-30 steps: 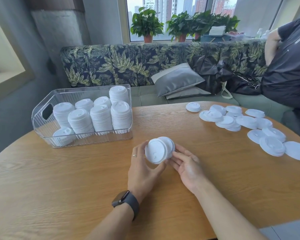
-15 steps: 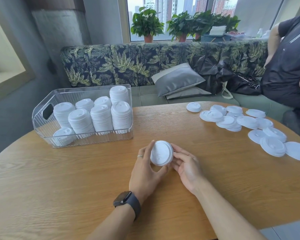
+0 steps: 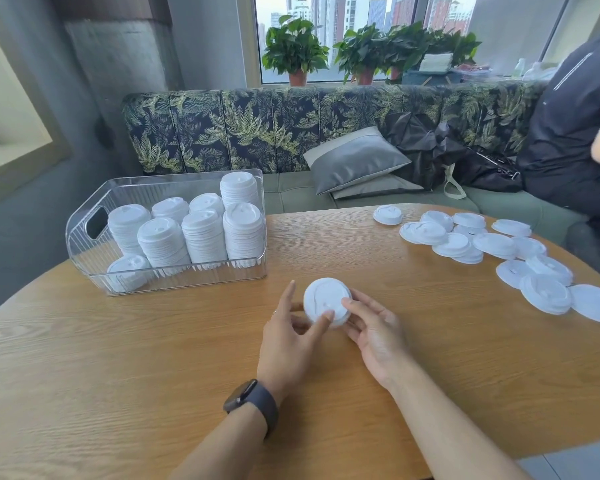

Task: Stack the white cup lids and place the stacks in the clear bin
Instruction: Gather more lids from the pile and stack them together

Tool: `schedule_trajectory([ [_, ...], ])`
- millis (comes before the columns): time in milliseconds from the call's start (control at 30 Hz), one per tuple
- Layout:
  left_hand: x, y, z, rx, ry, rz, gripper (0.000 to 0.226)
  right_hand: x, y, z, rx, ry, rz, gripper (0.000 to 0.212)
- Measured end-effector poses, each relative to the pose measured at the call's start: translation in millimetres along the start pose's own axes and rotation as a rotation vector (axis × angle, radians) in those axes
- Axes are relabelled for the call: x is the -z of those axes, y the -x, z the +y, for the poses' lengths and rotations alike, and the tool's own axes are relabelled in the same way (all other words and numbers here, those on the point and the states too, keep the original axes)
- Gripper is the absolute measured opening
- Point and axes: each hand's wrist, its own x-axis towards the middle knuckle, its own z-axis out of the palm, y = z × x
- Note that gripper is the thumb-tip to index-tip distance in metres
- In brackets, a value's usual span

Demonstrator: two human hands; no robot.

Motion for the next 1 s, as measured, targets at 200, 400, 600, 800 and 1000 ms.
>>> schedule_trajectory([
  [200,13,-6,0,0.147,0.211,0.012,0.026,0,0,0,0.012,0.050,-0.024,0.032],
  [400,11,-7,-2,0.134,0.220,0.018,0.022,-1,0,2,0.025,0.084,-0.046,0.030],
  [600,10,-7,-4,0.136,0.205,0.023,0.022,-2,-1,4,0.043,0.114,-0.031,0.029],
  [800,11,-5,-2,0.140,0.238,0.009,0.023,-2,-1,3,0.041,0.100,-0.005,0.029],
  [1000,10,-4,0,0.140,0.249,0.041,0.022,0,0,4,0.041,0.163,-0.037,0.030],
])
